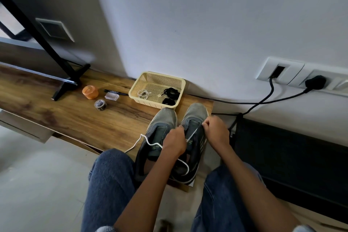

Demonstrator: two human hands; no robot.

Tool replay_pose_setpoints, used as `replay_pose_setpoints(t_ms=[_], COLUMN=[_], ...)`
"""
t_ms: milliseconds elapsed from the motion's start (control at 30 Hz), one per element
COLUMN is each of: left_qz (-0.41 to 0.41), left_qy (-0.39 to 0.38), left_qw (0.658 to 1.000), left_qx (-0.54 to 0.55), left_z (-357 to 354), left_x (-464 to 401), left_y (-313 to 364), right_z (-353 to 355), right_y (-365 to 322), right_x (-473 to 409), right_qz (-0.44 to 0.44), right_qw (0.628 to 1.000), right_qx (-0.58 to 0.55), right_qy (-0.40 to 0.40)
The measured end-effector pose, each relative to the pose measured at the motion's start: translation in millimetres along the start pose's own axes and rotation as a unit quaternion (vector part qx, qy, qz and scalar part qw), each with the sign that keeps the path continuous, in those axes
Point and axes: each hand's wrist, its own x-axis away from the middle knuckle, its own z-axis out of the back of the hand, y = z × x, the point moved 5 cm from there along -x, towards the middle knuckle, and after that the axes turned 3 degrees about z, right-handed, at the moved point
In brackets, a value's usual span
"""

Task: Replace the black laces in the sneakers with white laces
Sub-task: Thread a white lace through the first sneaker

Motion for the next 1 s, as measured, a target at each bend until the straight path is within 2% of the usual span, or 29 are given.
replay_pose_setpoints(t_ms=[67, 300, 500, 567, 667, 800, 1000], left_qz=[0.013, 0.033, 0.033, 0.028, 0.026, 0.023, -0.029], left_qy=[0.005, 0.007, 0.008, 0.014, 0.022, 0.039, 0.091], left_qw=[1.000, 0.999, 0.999, 0.999, 0.999, 0.999, 0.991], left_qx=[-0.006, 0.000, -0.009, -0.011, -0.006, 0.026, 0.091], left_z=[0.0, 0.6, 3.0, 3.1, 3.5, 6.0, 19.0], left_x=[0.7, -1.0, -0.6, 0.4, 2.5, 6.4, 18.0], left_y=[-0.2, -0.9, 0.3, 0.5, 0.5, -2.8, -8.5], right_z=[6.2, 62.8, 111.7, 121.0, 116.9, 84.9, 41.6], right_y=[5.7, 46.1, 85.8, 95.8, 98.4, 82.6, 50.8], right_x=[0.2, 0.1, -0.5, -0.9, -6.3, -8.1, 5.1], right_qz=[-0.012, -0.137, -0.227, -0.241, -0.203, -0.122, -0.082], right_qw=[1.000, 0.981, 0.933, 0.922, 0.946, 0.985, 0.994], right_qx=[-0.007, -0.030, -0.061, -0.065, -0.074, -0.067, -0.037], right_qy=[0.015, 0.136, 0.273, 0.294, 0.243, 0.101, -0.058])
